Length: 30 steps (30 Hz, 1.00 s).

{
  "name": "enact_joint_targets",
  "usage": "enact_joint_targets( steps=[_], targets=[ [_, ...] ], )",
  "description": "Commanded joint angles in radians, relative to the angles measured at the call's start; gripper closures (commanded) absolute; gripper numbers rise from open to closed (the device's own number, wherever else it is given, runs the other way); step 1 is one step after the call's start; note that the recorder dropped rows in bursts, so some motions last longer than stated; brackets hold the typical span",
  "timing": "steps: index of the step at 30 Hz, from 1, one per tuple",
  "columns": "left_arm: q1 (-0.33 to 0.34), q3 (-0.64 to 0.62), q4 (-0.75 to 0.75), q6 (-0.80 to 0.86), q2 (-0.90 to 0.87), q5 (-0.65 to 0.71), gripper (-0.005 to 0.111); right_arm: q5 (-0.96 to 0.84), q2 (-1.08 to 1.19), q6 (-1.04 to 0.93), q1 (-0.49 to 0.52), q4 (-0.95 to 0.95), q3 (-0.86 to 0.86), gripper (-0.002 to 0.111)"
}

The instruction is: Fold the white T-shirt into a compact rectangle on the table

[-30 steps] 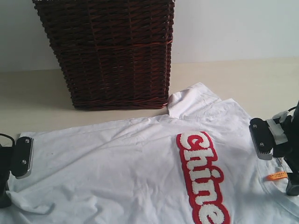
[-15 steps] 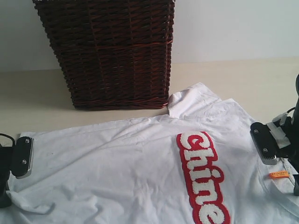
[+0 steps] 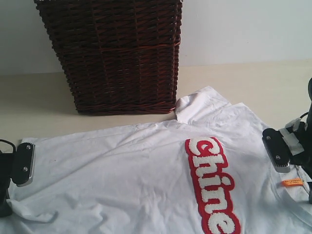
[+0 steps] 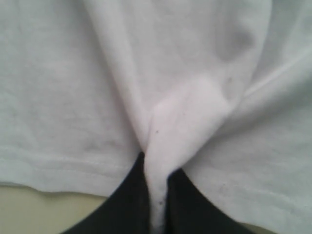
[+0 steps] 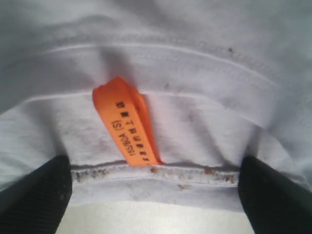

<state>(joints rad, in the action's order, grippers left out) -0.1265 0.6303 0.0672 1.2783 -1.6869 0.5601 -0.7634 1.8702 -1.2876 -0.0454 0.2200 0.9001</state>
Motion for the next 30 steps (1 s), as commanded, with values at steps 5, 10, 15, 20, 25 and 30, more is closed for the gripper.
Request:
enact_joint_targets(
  steps=[5,10,15,20,25,30],
  targets=[
    [-0.004,-0.005,-0.006,-0.008,-0.023,-0.019,0.107,-0.036,0.027,0.007,0.005,-0.004,-0.015,0.077],
    [-0.004,-0.005,-0.006,-0.008,-0.023,-0.019,0.107,-0.031,0.027,0.007,0.005,-0.004,-0.015,0.108],
    [-0.004,-0.005,-0.006,-0.008,-0.023,-0.019,0.107,-0.026,0.023,0.013,0.005,-0.054,-0.015,0.108],
    [-0.004,-0.005,-0.006,-0.008,-0.023,-0.019,0.107,0.000,-0.002,0.016,0.005,-0.072,-0.015,0.108],
    [-0.004,-0.003,-0.006,-0.016,-0.023,-0.013,0.107,0.002,-0.028,0.016,0.005,-0.139,-0.015,0.108],
    [-0.004,-0.003,-0.006,-0.030,-0.023,-0.013,0.107,0.022,-0.050,0.008,0.005,-0.160,-0.015,0.108]
  ],
)
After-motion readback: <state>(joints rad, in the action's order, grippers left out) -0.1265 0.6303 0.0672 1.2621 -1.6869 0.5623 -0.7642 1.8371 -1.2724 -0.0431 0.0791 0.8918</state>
